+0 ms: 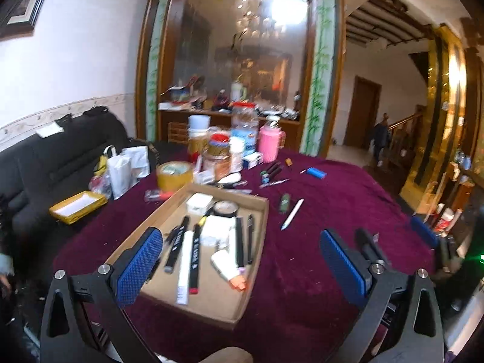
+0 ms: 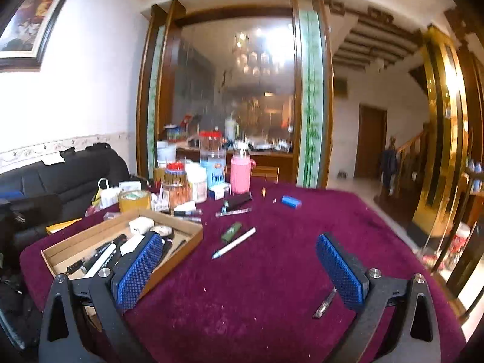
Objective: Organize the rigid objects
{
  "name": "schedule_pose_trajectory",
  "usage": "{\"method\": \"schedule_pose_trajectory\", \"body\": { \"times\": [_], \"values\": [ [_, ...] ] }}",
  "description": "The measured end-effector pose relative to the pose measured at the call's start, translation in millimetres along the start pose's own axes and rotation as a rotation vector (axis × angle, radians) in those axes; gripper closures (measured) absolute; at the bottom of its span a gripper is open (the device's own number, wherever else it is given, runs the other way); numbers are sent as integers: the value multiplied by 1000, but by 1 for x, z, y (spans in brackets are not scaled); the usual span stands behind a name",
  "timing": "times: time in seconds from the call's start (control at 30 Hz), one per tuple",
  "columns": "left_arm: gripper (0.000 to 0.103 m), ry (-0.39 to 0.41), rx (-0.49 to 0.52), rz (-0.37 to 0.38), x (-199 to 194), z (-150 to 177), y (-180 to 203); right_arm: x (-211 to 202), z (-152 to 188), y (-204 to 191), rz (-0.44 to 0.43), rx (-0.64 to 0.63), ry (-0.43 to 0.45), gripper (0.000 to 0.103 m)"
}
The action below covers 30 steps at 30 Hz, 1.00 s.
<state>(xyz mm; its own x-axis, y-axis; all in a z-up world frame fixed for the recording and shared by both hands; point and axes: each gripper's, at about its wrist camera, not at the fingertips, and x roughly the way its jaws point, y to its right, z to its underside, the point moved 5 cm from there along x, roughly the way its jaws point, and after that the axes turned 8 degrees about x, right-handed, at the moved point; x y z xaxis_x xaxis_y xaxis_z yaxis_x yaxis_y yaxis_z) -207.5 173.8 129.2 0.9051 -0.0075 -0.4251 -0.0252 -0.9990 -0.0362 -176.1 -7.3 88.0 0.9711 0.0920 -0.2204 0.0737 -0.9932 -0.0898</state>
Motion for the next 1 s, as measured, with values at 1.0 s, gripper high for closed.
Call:
{"method": "schedule_pose_trajectory", "body": {
  "times": [1.0],
  "values": [
    [0,-196,-107,-216,56,43,-73,62,58,-97,-78,-237,-366,0]
  ]
}}
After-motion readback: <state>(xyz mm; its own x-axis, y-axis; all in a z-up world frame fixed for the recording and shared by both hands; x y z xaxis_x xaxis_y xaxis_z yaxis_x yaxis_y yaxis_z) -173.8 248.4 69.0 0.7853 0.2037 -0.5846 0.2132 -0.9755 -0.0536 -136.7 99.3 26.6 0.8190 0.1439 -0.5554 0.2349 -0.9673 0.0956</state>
